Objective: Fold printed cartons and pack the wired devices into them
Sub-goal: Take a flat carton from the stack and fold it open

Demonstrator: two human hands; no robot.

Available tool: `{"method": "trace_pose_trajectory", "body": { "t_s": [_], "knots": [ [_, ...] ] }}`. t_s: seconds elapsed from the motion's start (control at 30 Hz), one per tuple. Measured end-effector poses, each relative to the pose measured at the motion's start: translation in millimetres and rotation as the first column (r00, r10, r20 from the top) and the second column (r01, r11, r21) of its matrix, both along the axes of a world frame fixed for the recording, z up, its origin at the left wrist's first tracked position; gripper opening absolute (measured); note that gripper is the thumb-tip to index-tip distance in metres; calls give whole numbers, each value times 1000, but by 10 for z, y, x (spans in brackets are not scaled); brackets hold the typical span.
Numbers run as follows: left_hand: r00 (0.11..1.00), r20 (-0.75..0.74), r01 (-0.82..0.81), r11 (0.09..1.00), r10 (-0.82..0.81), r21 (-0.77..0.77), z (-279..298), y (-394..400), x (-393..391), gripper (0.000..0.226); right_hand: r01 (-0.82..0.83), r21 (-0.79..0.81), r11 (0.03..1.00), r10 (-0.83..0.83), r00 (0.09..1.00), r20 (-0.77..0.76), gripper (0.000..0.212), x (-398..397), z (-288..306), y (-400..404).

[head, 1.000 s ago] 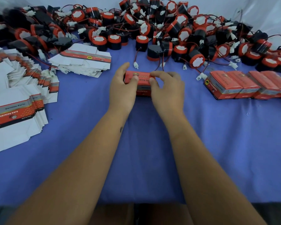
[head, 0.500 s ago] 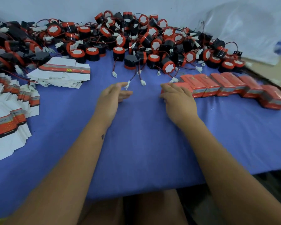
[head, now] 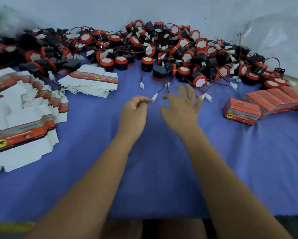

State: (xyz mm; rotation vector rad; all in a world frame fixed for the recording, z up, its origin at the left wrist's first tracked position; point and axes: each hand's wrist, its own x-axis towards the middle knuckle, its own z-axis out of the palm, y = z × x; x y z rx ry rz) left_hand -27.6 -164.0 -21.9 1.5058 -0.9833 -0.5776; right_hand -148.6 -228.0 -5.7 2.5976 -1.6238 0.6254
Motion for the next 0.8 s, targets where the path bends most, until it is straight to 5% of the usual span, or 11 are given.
{"method": "trace_pose_trajectory", "body": {
  "t_s": [0.07,0.2,0.37,0.43,0.5,0.57,0.7,0.8],
  "knots": [
    [982,163,-93,996,93,-5,-4,-22,115,31,-104,110,988,99,994,50,39,247,-107,125],
    [801,576,-269,957,162,106,-12,-105,557,52,-157,140,978,160,987,-12,41,350,-314,203],
    [692,715,-345,824,-100,449,-66,-231,918,68,-154,120,981,153,988,11,39,360,-298,184],
    [594,795,-351,847,-127,398,-79,-237,860,53,-154,115,981,154,988,5,39,367,-301,189],
    [471,882,-355,916,2,187,-87,-241,752,40,-152,110,982,152,988,9,38,368,-303,184],
    [518,854,-369,912,40,181,-58,-220,665,41,-146,84,986,145,989,14,36,376,-303,185],
    [639,745,-350,789,-193,505,-97,-197,521,50,-135,86,987,130,990,61,37,388,-306,190],
    [793,606,-296,910,64,291,-54,-160,421,38,-207,160,965,169,960,225,42,343,-262,172]
  ]
}}
